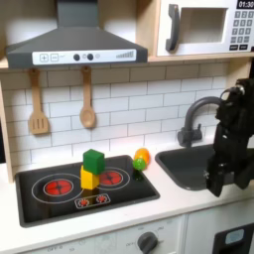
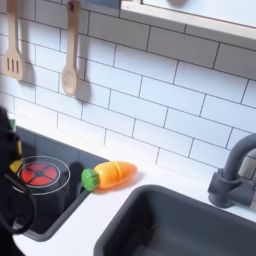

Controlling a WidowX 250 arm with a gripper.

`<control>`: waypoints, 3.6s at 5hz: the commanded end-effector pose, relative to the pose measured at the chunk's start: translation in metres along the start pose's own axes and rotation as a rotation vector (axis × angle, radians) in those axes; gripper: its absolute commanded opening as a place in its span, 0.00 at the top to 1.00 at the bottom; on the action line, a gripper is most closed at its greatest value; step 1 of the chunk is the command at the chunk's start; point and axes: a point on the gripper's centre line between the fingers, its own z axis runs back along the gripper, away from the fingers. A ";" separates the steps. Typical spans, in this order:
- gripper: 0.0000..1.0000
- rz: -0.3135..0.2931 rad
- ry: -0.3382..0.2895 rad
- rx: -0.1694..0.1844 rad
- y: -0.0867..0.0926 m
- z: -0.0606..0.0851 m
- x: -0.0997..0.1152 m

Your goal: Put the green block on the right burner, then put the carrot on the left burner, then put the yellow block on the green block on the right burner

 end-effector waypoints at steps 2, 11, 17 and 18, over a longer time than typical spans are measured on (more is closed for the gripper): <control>0.00 0.086 -0.011 0.021 0.026 -0.007 0.043; 0.00 0.307 0.020 0.027 0.073 -0.028 0.127; 0.00 0.339 0.036 0.029 0.080 -0.035 0.145; 0.00 0.339 0.036 0.029 0.080 -0.035 0.145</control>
